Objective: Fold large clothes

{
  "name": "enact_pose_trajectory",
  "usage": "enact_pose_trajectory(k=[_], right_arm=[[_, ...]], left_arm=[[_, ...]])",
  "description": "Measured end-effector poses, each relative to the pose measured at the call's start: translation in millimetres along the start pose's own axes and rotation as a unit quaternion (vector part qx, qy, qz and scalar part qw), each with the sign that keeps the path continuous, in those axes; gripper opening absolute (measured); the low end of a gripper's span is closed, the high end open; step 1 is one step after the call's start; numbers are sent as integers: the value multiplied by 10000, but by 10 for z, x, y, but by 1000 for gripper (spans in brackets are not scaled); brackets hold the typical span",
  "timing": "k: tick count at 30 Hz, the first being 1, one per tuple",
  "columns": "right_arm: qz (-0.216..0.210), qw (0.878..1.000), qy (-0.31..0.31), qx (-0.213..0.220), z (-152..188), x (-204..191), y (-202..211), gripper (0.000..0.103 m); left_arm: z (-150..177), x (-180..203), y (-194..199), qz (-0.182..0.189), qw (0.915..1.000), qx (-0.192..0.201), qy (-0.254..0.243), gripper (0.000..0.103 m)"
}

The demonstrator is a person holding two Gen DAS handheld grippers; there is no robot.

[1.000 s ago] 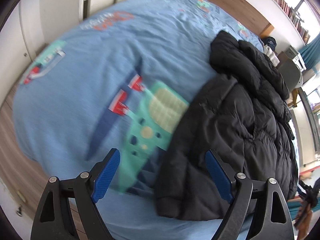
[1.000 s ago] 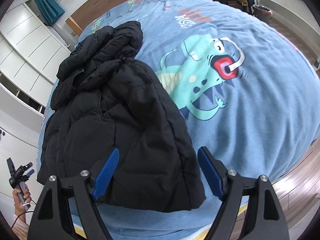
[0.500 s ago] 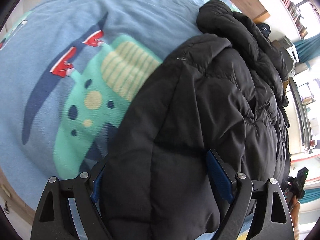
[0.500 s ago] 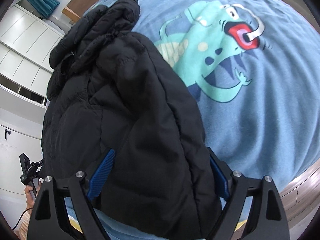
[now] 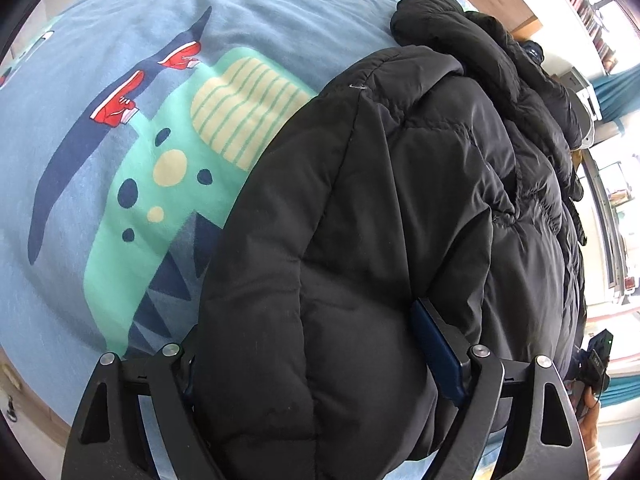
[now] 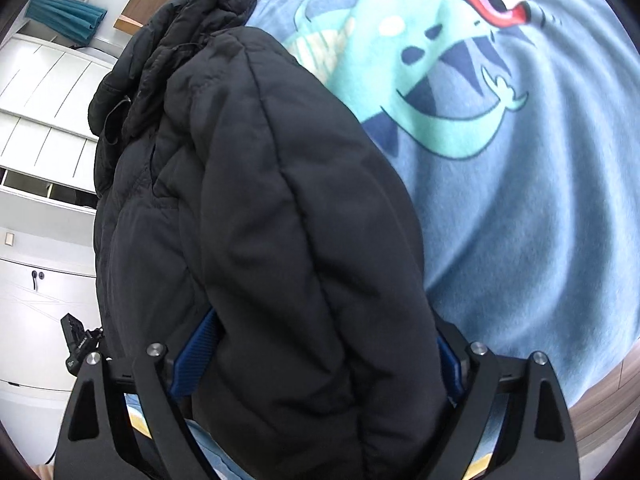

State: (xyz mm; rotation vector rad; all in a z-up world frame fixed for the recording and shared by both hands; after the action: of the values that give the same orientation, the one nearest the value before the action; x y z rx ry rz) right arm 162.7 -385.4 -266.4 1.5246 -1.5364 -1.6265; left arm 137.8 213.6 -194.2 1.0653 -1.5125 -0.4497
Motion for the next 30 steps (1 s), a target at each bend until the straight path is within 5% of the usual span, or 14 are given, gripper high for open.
enact_pose_trajectory(k=[8, 21, 30], right_arm=[[-62, 9997, 238, -34, 140, -73, 15, 89], [-290, 9991, 303, 88, 209, -260, 77, 38], [-281, 9986, 411, 180, 286, -472, 62, 28]], left_arm=[[223, 188, -33, 48, 10000, 34, -51, 71], [293, 452, 13, 15, 9991, 5, -430, 39], [414, 622, 18, -68, 9977, 42, -674, 23]])
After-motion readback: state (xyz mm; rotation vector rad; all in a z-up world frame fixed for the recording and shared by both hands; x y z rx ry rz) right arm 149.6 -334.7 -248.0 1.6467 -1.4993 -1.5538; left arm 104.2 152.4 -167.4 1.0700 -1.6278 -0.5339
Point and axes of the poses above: each gripper's, at about its wrist camera, not at the fingertips, and y roughly against the way its jaws point, x to its right, z to its underside, the point moved 3 cm from there along -y, roughly the way its jaws point, and after that the axes turned 10 degrees about z, right-handed, at the moved point
